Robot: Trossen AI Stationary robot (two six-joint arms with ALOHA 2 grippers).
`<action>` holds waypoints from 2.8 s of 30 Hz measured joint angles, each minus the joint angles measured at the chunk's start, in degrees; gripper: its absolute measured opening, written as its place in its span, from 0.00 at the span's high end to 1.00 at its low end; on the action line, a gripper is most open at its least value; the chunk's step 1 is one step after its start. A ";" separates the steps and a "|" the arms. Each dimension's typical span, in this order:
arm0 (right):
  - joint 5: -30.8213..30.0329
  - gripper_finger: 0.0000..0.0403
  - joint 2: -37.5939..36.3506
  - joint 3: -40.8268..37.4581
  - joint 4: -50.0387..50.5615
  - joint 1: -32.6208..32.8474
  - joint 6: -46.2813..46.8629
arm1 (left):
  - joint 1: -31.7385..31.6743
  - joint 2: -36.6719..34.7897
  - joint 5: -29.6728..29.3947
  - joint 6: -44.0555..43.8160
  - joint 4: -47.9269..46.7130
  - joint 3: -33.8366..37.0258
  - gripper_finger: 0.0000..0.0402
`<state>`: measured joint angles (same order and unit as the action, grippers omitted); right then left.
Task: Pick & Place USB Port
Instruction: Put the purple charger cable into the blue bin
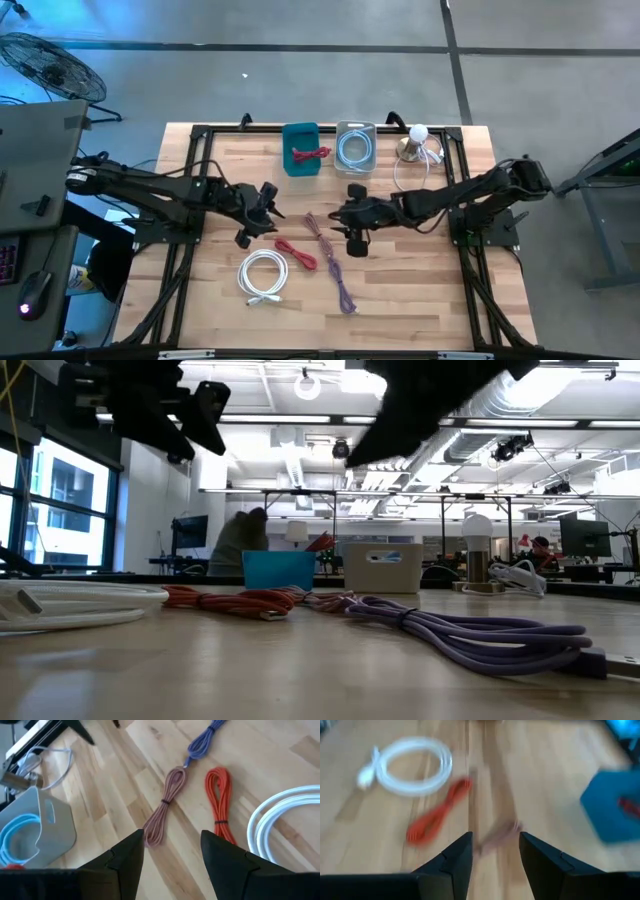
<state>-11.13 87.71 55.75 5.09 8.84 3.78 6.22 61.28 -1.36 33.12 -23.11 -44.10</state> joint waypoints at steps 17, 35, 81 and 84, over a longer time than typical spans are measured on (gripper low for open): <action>2.90 0.62 2.04 0.02 8.70 11.08 18.19 | -0.15 0.00 -1.21 -0.22 -0.38 0.00 0.53; 6.98 0.62 11.58 0.02 -0.26 13.61 28.35 | -0.15 0.00 -1.18 -0.33 0.37 0.00 0.53; 3.90 0.62 19.66 0.00 -7.09 15.32 36.86 | -0.20 0.00 -2.08 -1.70 2.83 -0.02 0.53; 3.77 0.62 19.66 0.00 -7.09 15.32 37.33 | -0.19 0.00 -2.08 -1.70 2.84 -0.02 0.53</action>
<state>-7.36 107.37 55.75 -2.00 24.16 41.10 6.02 61.28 -3.44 31.42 -20.27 -44.12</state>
